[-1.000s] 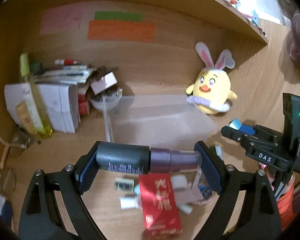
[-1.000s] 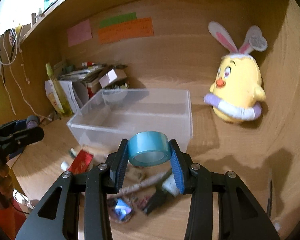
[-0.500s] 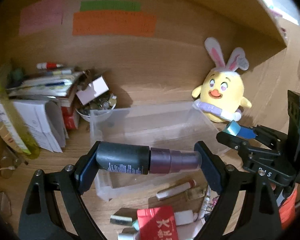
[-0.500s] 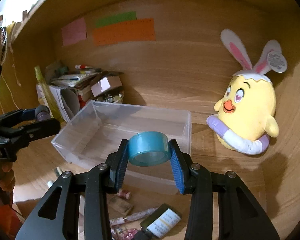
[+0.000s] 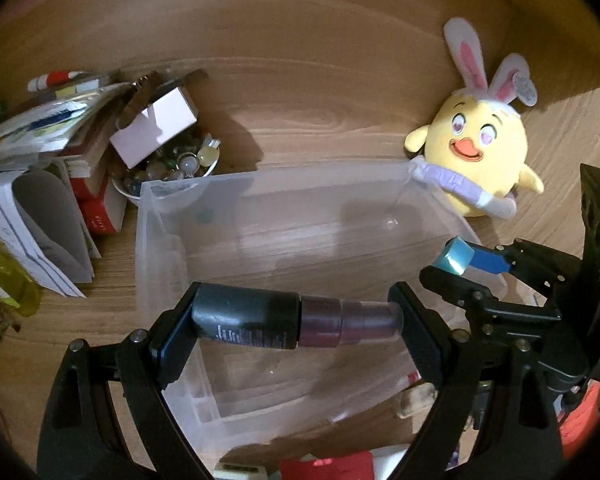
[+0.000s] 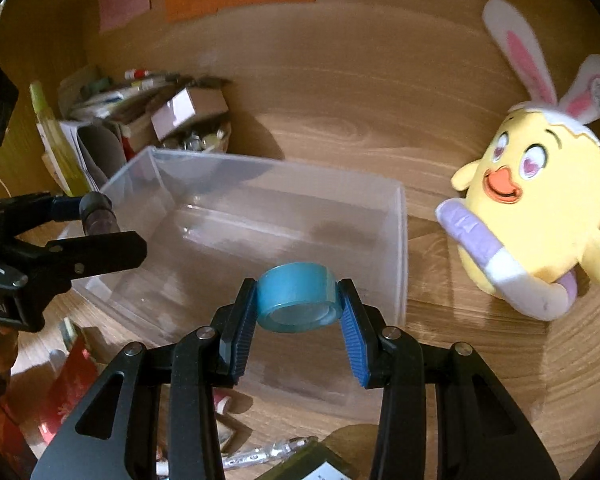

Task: Organize objects
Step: 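Carry bottle and tape over the clear box with both tools, then open both tools to drop bottle and tape into the box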

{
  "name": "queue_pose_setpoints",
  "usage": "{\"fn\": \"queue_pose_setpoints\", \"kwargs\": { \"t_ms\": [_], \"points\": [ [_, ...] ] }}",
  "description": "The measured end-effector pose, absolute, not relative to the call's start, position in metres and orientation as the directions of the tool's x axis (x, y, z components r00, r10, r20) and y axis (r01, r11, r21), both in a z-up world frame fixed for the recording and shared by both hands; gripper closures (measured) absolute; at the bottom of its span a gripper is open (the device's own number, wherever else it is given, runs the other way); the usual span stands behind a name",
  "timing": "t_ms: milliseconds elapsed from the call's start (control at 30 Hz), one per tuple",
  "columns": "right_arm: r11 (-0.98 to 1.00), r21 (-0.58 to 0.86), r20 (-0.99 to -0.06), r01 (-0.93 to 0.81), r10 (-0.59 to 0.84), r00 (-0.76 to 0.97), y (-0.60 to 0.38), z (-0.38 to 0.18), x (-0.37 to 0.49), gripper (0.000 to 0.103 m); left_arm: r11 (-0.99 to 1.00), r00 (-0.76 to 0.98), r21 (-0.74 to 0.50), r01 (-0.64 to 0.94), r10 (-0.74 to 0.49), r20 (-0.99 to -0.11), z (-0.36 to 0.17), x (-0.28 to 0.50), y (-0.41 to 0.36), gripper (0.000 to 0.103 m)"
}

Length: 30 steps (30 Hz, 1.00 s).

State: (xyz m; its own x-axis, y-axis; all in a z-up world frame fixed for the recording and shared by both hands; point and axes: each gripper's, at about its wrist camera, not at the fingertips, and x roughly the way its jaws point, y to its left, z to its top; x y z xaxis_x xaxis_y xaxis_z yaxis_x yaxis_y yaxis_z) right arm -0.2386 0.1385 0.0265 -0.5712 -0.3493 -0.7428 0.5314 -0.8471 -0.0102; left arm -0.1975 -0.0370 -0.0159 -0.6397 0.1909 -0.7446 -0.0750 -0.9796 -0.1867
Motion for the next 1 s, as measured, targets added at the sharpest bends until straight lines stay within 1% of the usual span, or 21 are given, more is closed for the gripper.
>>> {"fn": "queue_pose_setpoints", "kwargs": {
  "t_ms": [167,567,600,667,700,867,1000],
  "points": [
    [-0.842,-0.021,-0.767,0.539,-0.332,-0.549,0.132,0.017,-0.246,0.066,-0.977,-0.610,-0.199,-0.073,0.202,-0.767,-0.023,-0.208,-0.036,0.012],
    [-0.841,-0.004,-0.786,0.541,-0.332,-0.522,0.129,0.015,-0.256,0.066,-0.987,-0.613,-0.135,-0.088,0.160,-0.774,-0.024,-0.210,-0.027,0.012],
    [-0.842,-0.006,-0.787,0.540,-0.329,-0.522,0.129,0.015,-0.256,0.065,-0.987,-0.612,-0.136,-0.090,0.162,-0.774,-0.024,-0.209,-0.027,0.012],
    [-0.838,-0.015,-0.787,0.546,-0.327,-0.523,0.128,0.016,-0.254,0.055,-0.985,-0.609,-0.144,-0.096,0.173,-0.775,-0.024,-0.209,-0.028,0.011],
    [-0.836,-0.021,-0.786,0.548,-0.325,-0.526,0.127,0.016,-0.253,0.054,-0.984,-0.607,-0.152,-0.098,0.180,-0.774,-0.024,-0.209,-0.029,0.011],
    [-0.837,-0.033,-0.774,0.546,-0.325,-0.544,0.128,0.021,-0.249,0.052,-0.974,-0.605,-0.202,-0.100,0.221,-0.765,-0.019,-0.206,-0.037,0.011],
    [-0.847,-0.030,-0.756,0.530,-0.328,-0.566,0.138,0.032,-0.242,0.049,-0.974,-0.635,-0.201,-0.101,0.219,-0.741,-0.007,-0.193,-0.043,0.011]
  ]
}}
